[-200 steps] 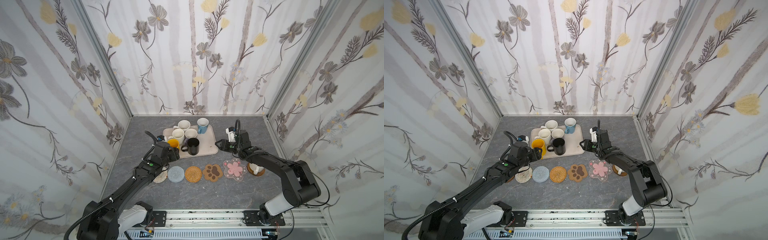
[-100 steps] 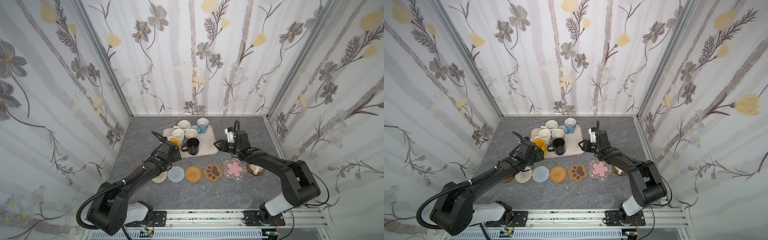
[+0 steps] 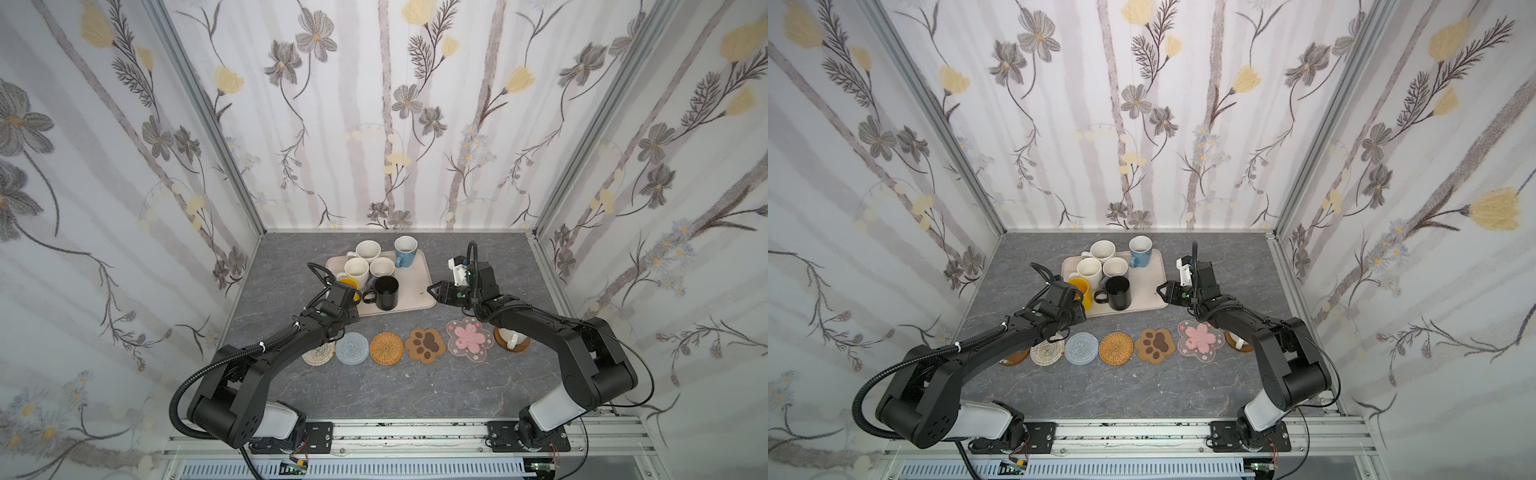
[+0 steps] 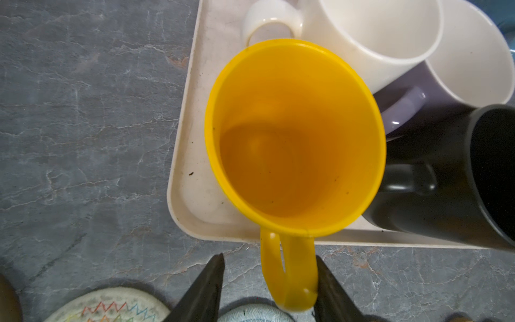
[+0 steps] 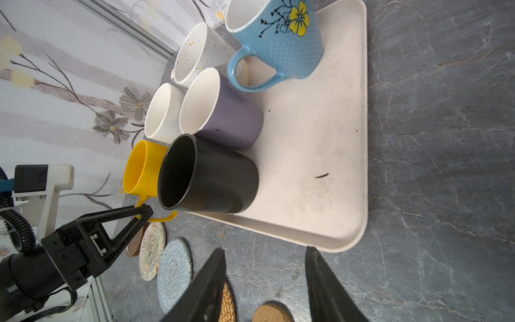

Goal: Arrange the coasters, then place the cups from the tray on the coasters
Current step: 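Lower the left gripper onto the yellow mug's handle and grasp it while right gripper shifts, then lift the yellow mug off the tray with the left gripper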

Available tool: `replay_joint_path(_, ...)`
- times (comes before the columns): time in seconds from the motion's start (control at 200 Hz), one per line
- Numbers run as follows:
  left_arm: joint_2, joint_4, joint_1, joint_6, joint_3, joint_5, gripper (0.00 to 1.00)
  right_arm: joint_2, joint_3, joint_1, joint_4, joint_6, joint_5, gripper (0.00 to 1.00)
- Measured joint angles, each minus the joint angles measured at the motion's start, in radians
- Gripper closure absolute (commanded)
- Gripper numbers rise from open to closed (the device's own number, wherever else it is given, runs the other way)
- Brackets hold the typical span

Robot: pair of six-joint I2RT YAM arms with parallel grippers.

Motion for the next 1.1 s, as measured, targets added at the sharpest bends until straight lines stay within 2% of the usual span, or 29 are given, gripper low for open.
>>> replay_joint_path(0.59,0.038,0.015,0.005,0.024,0.01,0.014,0.68,0.021,0.005,0.0,0.025,0.007,-0.023,0.55)
replay_joint_path(0.779,0.038,0.016,0.005,0.042,0.012,0.023,0.8,0.009,0.005,0.0,0.024,0.007,-0.025,0.54)
replay_joint_path(0.899,0.037,0.018,0.005,0.044,0.012,0.028,0.87,-0.01,0.003,0.0,0.026,0.007,-0.026,0.48)
replay_joint_path(1.099,0.027,0.013,0.005,0.045,0.012,0.034,0.99,-0.042,-0.012,0.003,0.033,0.006,-0.041,0.31)
